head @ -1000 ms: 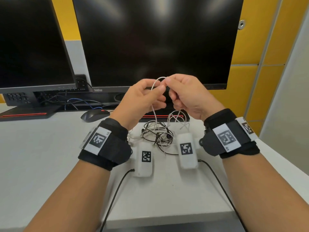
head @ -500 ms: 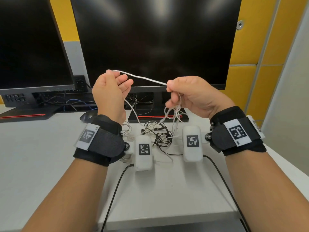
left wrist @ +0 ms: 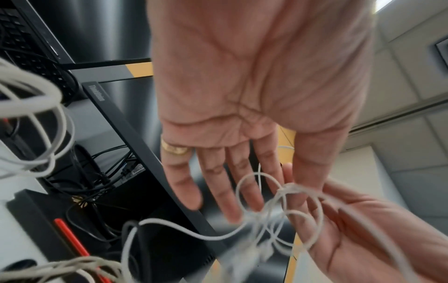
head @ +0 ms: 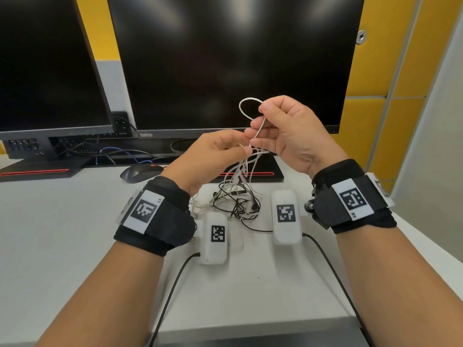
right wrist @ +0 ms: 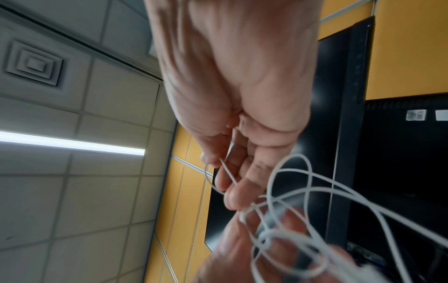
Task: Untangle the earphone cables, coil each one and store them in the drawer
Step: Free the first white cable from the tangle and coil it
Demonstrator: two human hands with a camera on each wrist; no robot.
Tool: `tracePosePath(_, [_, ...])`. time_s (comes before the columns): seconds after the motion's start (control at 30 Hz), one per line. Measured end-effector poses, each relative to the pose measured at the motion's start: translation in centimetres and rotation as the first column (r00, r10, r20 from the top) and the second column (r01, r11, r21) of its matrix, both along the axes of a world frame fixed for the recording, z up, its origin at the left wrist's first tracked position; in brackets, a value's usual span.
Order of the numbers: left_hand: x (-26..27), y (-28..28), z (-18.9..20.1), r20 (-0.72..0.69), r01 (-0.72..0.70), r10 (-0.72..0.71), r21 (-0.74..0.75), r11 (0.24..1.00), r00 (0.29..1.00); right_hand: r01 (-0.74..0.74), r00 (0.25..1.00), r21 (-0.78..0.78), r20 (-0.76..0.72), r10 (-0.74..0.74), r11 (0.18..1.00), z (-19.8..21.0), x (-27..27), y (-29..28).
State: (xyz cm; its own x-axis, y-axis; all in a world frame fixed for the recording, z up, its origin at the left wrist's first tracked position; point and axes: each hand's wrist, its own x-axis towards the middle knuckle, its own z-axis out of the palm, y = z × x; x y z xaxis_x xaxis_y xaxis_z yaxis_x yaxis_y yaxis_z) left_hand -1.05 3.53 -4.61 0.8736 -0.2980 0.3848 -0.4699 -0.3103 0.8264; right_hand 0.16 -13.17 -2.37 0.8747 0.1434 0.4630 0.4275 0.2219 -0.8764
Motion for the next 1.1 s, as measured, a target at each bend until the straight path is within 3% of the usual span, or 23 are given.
tracePosePath(0.17, [0.1,0.2,0.1,-0.039,-0.031,0.027,-0.109,0.994,0.999,0.123,0.992,-0.087,0.047,-0.119,0.989,-0.1,0.2,-0.1])
tracePosePath(0.47, [0.7,0.4,-0.1,0.052,-0.133,0.137,-0.065,0.989,0.989,0.346,0.938,-0.15,0.071,-0.339,0.926,-0.2,1.0,-0.7])
tracePosePath(0.7, [0.0,0.5,0.8,-0.024,0.15,-0.17,-0.362,0.92,0.985,0.377,0.926,-0.039,0.027,-0.376,0.926,-0.4,1.6,-0.9])
tracePosePath(0.9, [-0.9,0.9,0.6,-0.028,0.322,-0.344,-0.283,0.903,0.939,0.552,0.83,-0.107,0.164,-0.533,0.827,-0.5,2.0,-1.2])
tracePosePath(0.97, [-1.0,0.7,0.7,-0.015,0.267,-0.276,-0.207,0.941,0.961,0.512,0.857,-0.107,0.142,-0.496,0.852,-0.3,1.8,-1.3])
tracePosePath(1.1, [0.3,0.4,0.4,0.039,-0.038,0.043,-0.102,0.994,0.998,0.376,0.925,-0.17,0.121,-0.359,0.911,-0.1,1.1,-0.7])
